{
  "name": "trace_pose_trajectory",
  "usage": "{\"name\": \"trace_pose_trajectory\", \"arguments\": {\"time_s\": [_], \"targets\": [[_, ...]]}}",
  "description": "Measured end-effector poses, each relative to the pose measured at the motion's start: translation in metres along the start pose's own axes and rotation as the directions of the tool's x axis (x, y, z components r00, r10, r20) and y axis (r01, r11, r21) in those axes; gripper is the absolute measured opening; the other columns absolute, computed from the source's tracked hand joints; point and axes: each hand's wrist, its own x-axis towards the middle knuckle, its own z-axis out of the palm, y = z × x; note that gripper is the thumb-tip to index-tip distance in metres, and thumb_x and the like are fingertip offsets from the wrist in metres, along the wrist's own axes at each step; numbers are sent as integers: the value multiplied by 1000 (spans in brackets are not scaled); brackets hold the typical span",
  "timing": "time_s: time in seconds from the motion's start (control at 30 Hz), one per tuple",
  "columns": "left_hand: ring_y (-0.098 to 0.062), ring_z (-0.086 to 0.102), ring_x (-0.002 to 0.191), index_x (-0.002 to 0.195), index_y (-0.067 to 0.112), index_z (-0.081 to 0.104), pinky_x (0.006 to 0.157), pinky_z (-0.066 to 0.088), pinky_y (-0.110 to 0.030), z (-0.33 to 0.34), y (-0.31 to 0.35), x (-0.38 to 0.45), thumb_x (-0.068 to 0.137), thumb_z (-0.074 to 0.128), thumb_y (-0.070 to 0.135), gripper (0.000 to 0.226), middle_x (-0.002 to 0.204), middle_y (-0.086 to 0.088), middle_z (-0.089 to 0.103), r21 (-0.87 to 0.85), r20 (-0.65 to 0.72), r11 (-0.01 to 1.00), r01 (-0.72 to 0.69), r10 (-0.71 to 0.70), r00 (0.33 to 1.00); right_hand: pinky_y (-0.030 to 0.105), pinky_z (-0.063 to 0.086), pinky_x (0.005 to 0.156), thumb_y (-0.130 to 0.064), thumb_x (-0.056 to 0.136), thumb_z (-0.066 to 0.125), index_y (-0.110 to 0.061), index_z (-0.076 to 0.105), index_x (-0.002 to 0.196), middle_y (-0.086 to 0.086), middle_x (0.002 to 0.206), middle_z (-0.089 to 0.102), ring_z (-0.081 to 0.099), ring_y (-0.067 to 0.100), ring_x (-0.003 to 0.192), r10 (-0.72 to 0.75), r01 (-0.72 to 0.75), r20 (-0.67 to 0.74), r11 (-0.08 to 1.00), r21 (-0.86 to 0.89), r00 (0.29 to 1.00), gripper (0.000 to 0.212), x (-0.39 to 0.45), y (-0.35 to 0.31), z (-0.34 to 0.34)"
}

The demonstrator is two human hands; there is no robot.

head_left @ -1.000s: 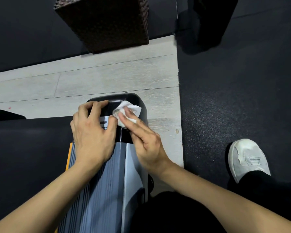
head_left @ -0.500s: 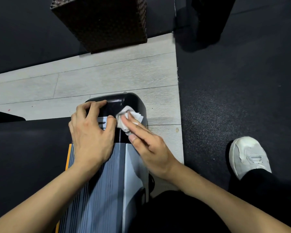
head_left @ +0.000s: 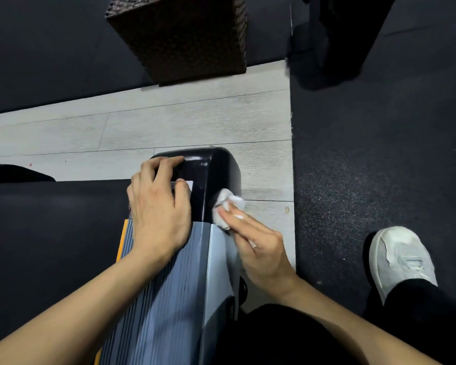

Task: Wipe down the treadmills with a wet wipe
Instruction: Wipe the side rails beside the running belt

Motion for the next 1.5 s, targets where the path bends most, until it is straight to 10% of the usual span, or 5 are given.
{"name": "trace_pose_trajectory", "arguments": {"time_s": [0.2,0.5,0.67,1.0,1.5], "targets": [[-20,49,112,122,12,53,102,40,-40,1,-3,-5,92,41,6,32,121,-3,52,-129,-79,992,6,-17,997,44,44,112,15,96,50,1,64,129,18,141,56,49,28,138,-426,434,85,876,-211,901,38,34,-9,12],[-18,46,103,114,13,54,95,42,-42,4,-1,-6,90,39,9,29,114,1,53,-128,-97,992,14,-27,995,29,45,103,0,83,44,-11,73,114,1,115,71,62,19,113,-36,44,31,957,-285,999,44,134,-19,-1],[-10,41,97,110,17,54,93,39,-36,3,0,-5,90,42,11,25,111,6,52,-112,-89,993,26,-36,995,28,44,102,-10,84,46,-12,76,100,-3,107,74,65,15,108,-270,312,225,932,-182,936,35,126,-36,8],[-9,43,109,124,25,55,101,40,-43,-1,3,-2,88,42,13,40,126,15,49,-69,-23,991,116,-118,993,21,28,41,-7,96,43,-27,80,99,-11,36,43,32,10,34,408,-368,230,909,-197,884,42,192,2,-13],[-13,44,130,129,24,58,106,42,-45,-6,10,-2,94,40,22,39,139,15,47,-64,33,981,186,-184,982,23,45,72,-20,95,64,-19,75,67,-15,63,68,59,0,59,555,-617,672,765,-182,490,31,246,53,-21]]}}
